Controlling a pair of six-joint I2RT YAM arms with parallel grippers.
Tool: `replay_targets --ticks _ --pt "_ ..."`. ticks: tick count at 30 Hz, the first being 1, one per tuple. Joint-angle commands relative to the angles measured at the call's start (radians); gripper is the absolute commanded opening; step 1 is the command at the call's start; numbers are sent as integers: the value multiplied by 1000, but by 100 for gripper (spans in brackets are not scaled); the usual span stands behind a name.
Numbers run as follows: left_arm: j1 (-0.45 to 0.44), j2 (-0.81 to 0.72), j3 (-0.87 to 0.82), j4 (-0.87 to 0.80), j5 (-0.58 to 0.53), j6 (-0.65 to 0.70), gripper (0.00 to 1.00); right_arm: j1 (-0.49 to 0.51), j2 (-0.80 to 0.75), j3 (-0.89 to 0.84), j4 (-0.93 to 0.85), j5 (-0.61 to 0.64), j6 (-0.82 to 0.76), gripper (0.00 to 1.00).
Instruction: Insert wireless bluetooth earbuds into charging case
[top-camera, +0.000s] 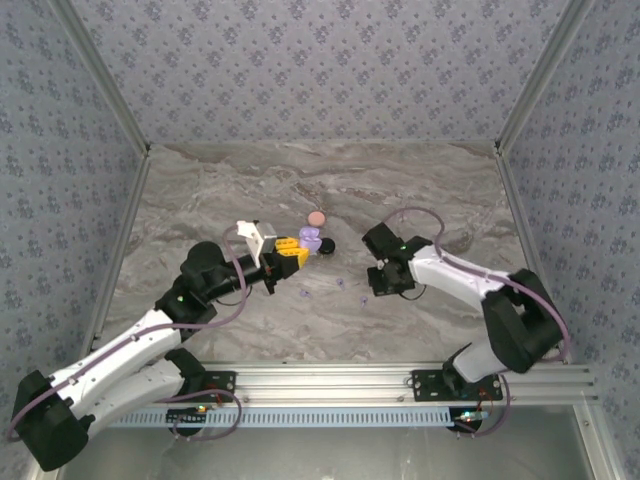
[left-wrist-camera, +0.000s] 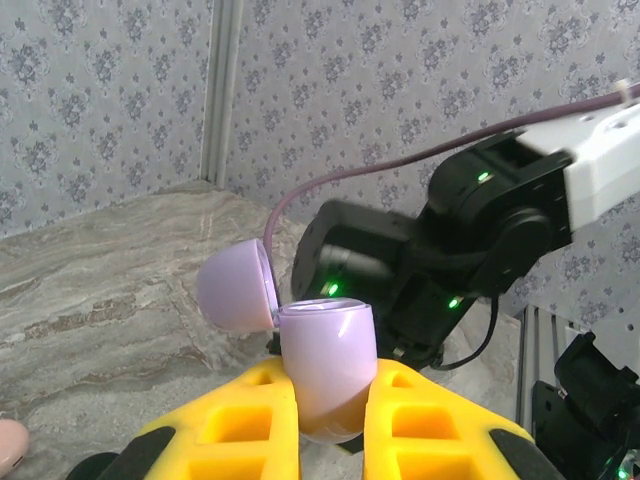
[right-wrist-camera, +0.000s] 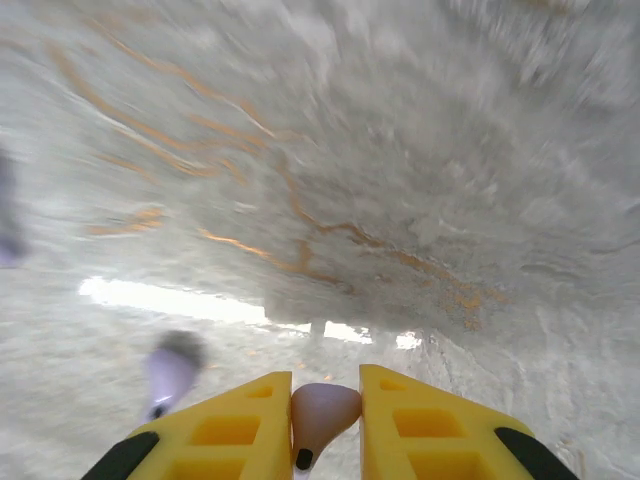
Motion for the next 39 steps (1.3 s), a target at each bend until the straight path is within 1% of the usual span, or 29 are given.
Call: replay_targets --ticks 1,5,7,12,16,21,24,34,39 --pt "-9 -13 -21 105 25 8 1 9 -155 68 -19 -3 37 22" --pt "-9 -6 -34 157 29 18 0 21 -334 105 44 -73 85 22" --pt "-13 1 -34 178 33 27 0 35 -394 130 103 -107 107 22" --pt "-23 23 -37 220 36 55 0 90 -482 152 257 -154 218 22" --pt "-26 36 -43 251 40 71 0 160 -496 160 370 -139 261 22" --pt "-26 39 -43 259 32 95 0 236 -498 195 407 -66 244 22" --pt "-26 44 -43 266 29 107 0 265 -487 201 429 -51 239 23" --pt "-27 63 -36 280 63 106 0 303 -400 268 413 -41 200 23" --pt "-26 61 -34 276 63 109 0 314 -385 274 389 -4 199 23"
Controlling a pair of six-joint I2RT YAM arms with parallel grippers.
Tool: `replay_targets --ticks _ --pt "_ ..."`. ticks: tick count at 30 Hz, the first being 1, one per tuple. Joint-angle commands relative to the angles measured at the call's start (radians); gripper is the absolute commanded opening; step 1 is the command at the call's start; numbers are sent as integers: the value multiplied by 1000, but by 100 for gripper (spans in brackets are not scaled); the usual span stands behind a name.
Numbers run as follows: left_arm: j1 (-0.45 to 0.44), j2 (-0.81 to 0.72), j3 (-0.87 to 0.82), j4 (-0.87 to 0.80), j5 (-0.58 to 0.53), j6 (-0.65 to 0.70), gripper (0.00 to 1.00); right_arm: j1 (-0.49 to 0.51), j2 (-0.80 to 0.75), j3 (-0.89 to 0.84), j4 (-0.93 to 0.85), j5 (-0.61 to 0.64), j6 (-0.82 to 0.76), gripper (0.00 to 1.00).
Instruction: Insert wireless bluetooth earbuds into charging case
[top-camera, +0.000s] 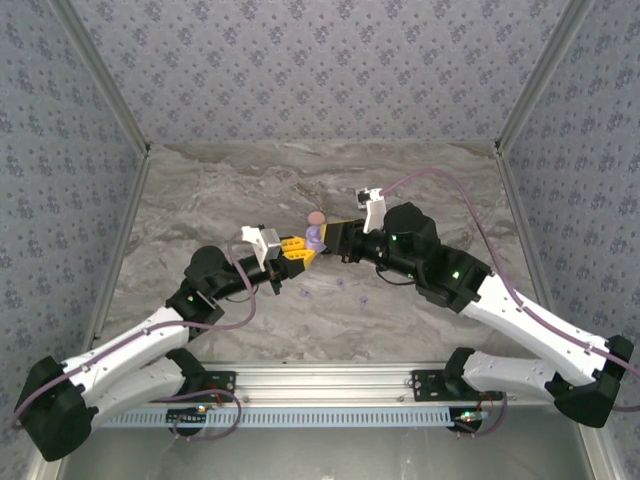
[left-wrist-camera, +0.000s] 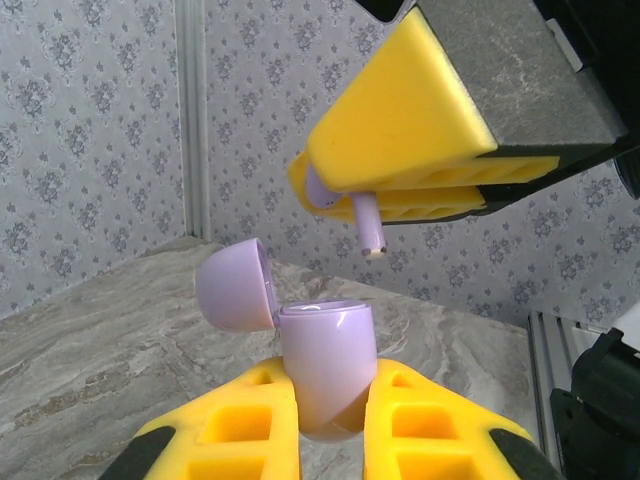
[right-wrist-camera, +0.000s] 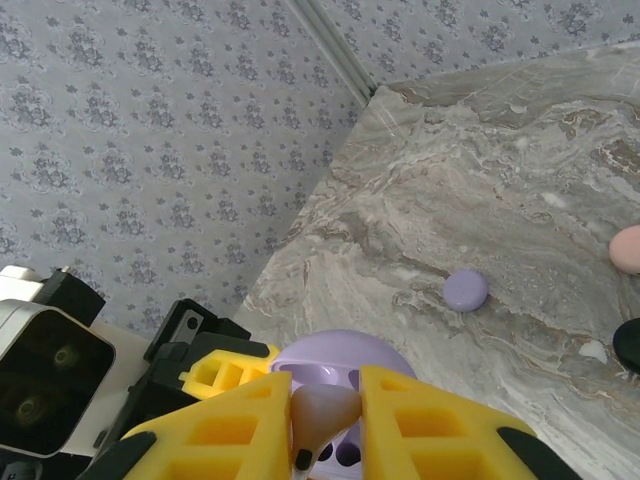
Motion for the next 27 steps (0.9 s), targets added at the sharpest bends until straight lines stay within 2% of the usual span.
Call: replay_targets --ticks 1,14,27 --pt "-8 -6 15 54 28 22 0 9 -2 31 -5 48 -17 23" --pt "-8 -6 15 62 34 17 0 10 34 30 -35 70 -17 23" --pt "-8 -10 12 57 28 20 0 17 18 15 -69 32 -18 23"
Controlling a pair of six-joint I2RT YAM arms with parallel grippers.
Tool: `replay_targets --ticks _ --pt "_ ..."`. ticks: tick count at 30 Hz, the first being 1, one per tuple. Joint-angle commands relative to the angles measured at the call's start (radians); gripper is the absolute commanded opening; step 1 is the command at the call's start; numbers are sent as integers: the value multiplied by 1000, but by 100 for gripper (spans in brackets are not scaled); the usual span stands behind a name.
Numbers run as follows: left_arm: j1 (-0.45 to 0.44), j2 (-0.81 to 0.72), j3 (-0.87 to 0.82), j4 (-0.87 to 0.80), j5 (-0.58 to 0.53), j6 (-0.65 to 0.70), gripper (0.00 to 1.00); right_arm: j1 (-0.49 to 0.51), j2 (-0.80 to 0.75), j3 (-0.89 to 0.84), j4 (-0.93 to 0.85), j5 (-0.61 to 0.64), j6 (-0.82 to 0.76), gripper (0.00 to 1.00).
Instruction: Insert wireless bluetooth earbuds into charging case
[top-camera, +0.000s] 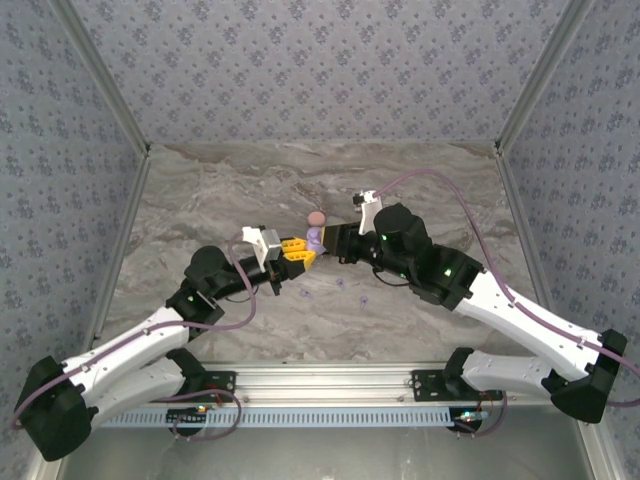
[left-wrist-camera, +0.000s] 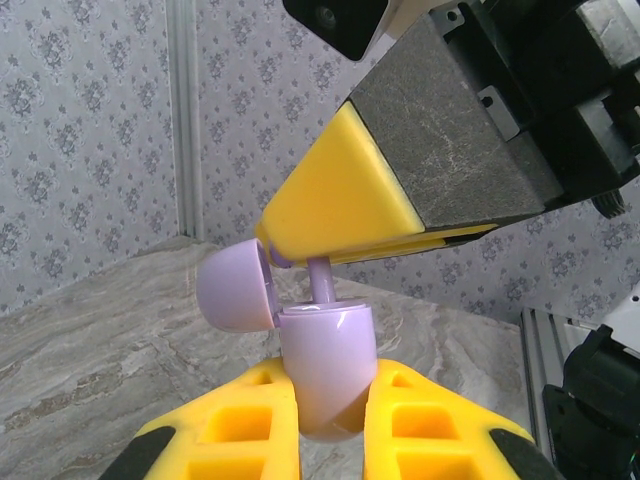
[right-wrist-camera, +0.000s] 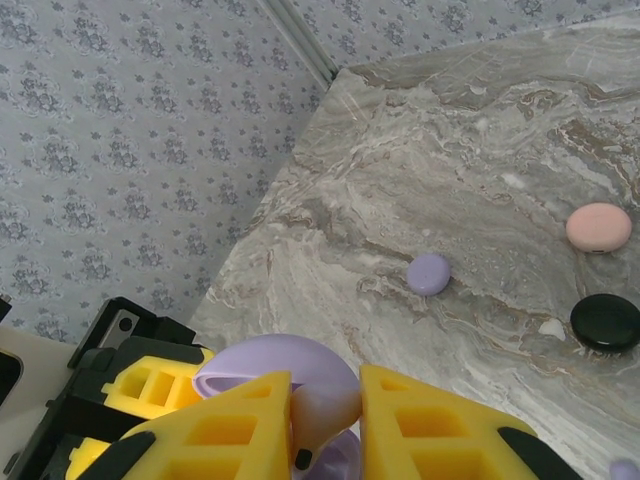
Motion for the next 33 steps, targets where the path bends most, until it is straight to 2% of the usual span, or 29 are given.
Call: replay_targets --ticks 1,14,23,28,33 --pt "-8 -10 12 59 13 20 0 12 -15 15 -28 -15 -16 23" --pt "-7 -9 11 62 17 18 0 21 9 15 -32 -49 -17 27" --pt "-9 -5 9 60 16 19 0 18 -15 51 -59 -38 -82 47" --pt "-8 -10 4 47 -10 21 0 6 -73 55 -113 33 -125 61" --pt "-8 -30 -7 24 -37 32 0 -55 -87 44 -297 150 -97 62"
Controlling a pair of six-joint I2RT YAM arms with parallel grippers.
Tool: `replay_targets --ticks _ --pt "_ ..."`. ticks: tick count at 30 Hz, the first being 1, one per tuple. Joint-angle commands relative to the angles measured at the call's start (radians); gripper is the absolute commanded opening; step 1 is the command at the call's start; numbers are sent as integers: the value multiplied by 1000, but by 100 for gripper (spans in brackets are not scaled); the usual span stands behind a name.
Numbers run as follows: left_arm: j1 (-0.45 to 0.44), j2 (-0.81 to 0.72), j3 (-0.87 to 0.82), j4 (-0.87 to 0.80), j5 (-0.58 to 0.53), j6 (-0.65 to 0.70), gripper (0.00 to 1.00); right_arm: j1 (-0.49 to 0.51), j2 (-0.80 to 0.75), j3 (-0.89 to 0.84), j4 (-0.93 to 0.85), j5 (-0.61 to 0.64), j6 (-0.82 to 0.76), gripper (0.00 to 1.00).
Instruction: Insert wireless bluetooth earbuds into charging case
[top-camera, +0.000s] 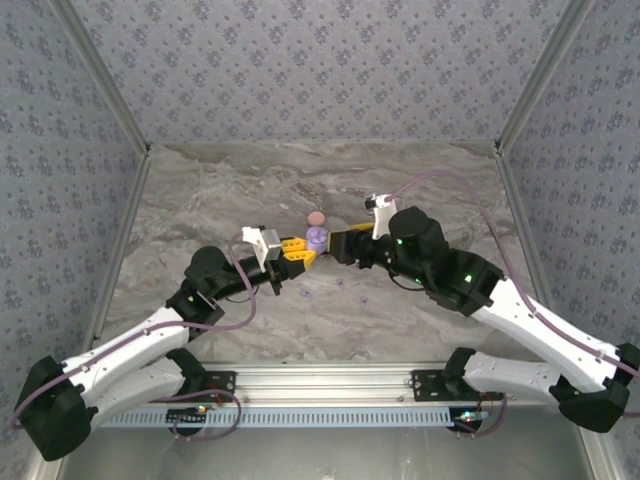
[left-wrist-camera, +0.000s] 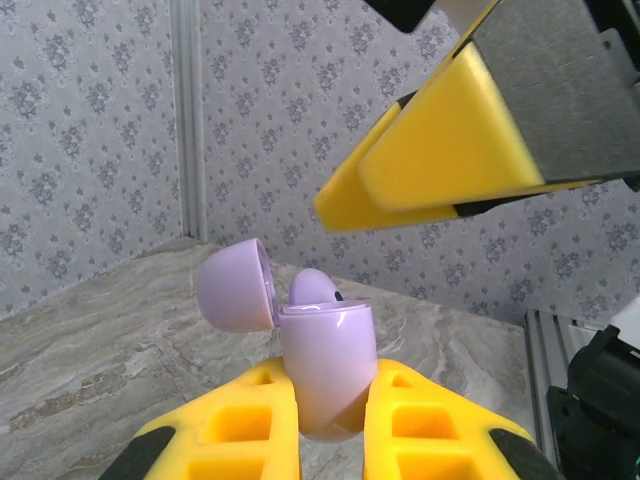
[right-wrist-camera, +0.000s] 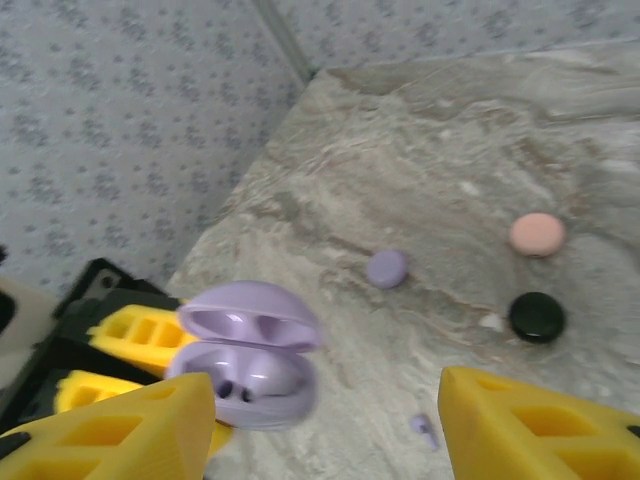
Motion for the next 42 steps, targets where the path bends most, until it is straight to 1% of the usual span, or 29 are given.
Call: replay_targets --ticks 1,3,5,8,11,15,17,19,20,25,32,42 --pt "-4 -33 -10 21 -21 27 0 -51 4 18 -201 113 8 61" --pt "-5 -47 -16 10 -30 31 0 -96 28 -1 -301 139 25 58" --pt "-5 -62 -21 2 -38 35 0 -144 57 -38 -347 131 35 57" --pt "-4 -79 -31 -1 -49 39 0 -205 115 -114 -345 78 41 54" --pt "-5 -88 -32 -8 -52 41 0 -228 201 -177 -310 33 47 51" --pt "-4 -90 -33 -13 -55 43 0 -218 330 -213 -264 22 59 47" --pt "-4 -89 -33 -11 -57 42 0 -202 381 -224 -228 13 65 47" --pt "-5 -88 -34 -12 -59 43 0 -183 428 -221 -203 6 65 46" --pt "-4 -88 -35 -11 -59 43 0 -171 454 -212 -196 7 88 46" --pt "-5 -89 -35 -12 -60 47 0 -135 563 -174 -198 41 89 43" --pt "-5 -89 -35 -14 -63 49 0 -104 650 -150 -199 43 99 40" --pt "-5 -92 -35 -17 -67 54 0 -87 698 -167 -186 17 119 35"
